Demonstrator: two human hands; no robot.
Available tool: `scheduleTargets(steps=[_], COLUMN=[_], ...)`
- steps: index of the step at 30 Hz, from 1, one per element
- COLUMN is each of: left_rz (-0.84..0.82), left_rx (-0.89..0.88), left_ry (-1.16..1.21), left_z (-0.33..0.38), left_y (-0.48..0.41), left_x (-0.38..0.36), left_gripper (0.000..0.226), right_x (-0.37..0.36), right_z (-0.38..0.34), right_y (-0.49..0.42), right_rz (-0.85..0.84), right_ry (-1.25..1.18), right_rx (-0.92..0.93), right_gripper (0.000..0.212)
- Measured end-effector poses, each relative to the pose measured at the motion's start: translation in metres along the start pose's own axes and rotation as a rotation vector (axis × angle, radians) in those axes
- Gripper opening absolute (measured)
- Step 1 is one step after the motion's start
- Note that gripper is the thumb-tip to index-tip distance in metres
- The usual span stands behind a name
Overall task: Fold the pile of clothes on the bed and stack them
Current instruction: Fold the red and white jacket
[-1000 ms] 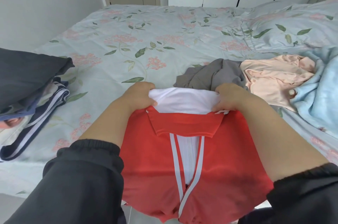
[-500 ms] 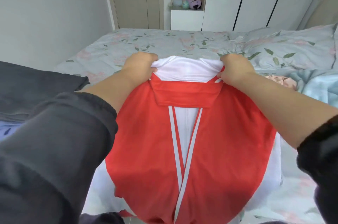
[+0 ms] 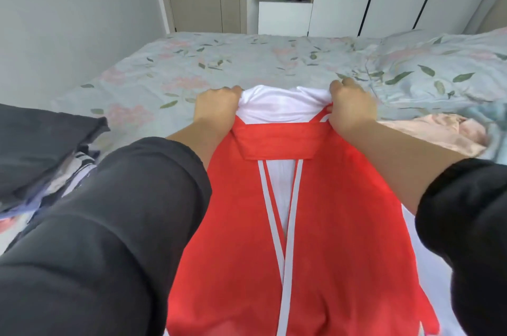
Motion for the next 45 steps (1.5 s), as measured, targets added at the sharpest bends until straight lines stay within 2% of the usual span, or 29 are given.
scheduleTargets(steps=[3, 5, 8, 12, 14, 18, 19, 23, 24, 25, 27, 29, 30, 32, 34, 36, 37, 39, 42, 45], left_rz=[0.093, 0.175, 0.233, 0.247, 0.206, -0.097, -0.125, -0.005, -0.041, -0.140, -0.476, -0.710, -0.754, -0.706, -0.454, -0.179, -0.128, -0.237, -0.488, -0.505], left_rx=[0.100, 0.192, 0.237, 0.275, 0.255, 0.083, 0.049, 0.005, -0.002, -0.015, -0.036, 0.022, 0.073, 0.183, 0.234, 0.175, 0.133, 0.058, -0.061, -0.054], left_ry=[0.143, 0.272, 0.355, 0.412, 0.423, 0.282, 0.269, 0.290, 0.279, 0.275, 0.329, 0.466, 0.548, 0.661, 0.588, 0.449, 0.425, 0.412, 0.291, 0.247], left_z=[-0.004, -0.006, -0.001, 0.008, 0.015, 0.029, 0.029, 0.023, 0.021, 0.021, 0.019, 0.013, 0.010, 0.008, 0.009, 0.020, 0.028, 0.048, 0.074, 0.077], left_y=[0.026, 0.048, 0.091, 0.141, 0.166, 0.200, 0.202, 0.200, 0.201, 0.204, 0.210, 0.211, 0.210, 0.205, 0.197, 0.189, 0.186, 0.184, 0.196, 0.201], left_x=[0.003, 0.014, 0.029, 0.048, 0.052, 0.043, 0.045, 0.058, 0.057, 0.054, 0.044, 0.044, 0.045, 0.046, 0.048, 0.049, 0.047, 0.037, 0.010, 0.001], left_gripper=[0.017, 0.008, 0.010, 0.013, 0.015, 0.018, 0.018, 0.020, 0.021, 0.021, 0.020, 0.016, 0.012, 0.018, 0.026, 0.027, 0.032, 0.049, 0.056, 0.058], right_x=[0.012, 0.027, 0.043, 0.053, 0.054, 0.047, 0.048, 0.065, 0.064, 0.060, 0.049, 0.049, 0.049, 0.044, 0.035, 0.025, 0.021, 0.013, 0.009, 0.011], right_z=[0.003, 0.004, 0.006, 0.007, 0.008, 0.013, 0.015, 0.009, 0.006, 0.005, 0.009, 0.019, 0.024, 0.045, 0.068, 0.078, 0.078, 0.074, 0.070, 0.072], right_y=[0.018, 0.033, 0.075, 0.142, 0.171, 0.198, 0.200, 0.203, 0.204, 0.205, 0.211, 0.211, 0.205, 0.192, 0.186, 0.185, 0.184, 0.180, 0.176, 0.184], right_rz=[0.072, 0.139, 0.148, 0.175, 0.171, -0.045, -0.062, 0.059, -0.004, -0.138, -0.473, -0.722, -0.755, -0.649, -0.400, -0.250, -0.233, -0.192, -0.088, 0.008], right_ry=[-0.080, -0.146, -0.241, -0.214, -0.186, -0.075, -0.058, -0.069, 0.003, 0.093, 0.089, -0.233, -0.405, -0.646, -0.736, -0.762, -0.780, -0.798, -0.759, -0.534], right_rx=[-0.031, -0.115, -0.218, -0.155, -0.076, 0.040, 0.047, 0.059, 0.093, 0.132, 0.161, 0.047, -0.051, -0.384, -0.778, -0.937, -0.973, -0.990, -0.938, -0.895], right_gripper=[0.025, 0.022, 0.027, 0.020, 0.014, 0.010, 0.011, 0.012, 0.010, 0.010, 0.011, 0.017, 0.026, 0.033, 0.019, 0.022, 0.030, 0.036, 0.024, 0.022])
Point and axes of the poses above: each hand's wrist, its own y-axis away from the middle knuckle, its own x-axis out of the back of the hand, z = x × y, the point moved 3 cm from there along -y, towards the middle knuckle, and after that the axes turned 5 degrees about z, right-handed, at the moved point
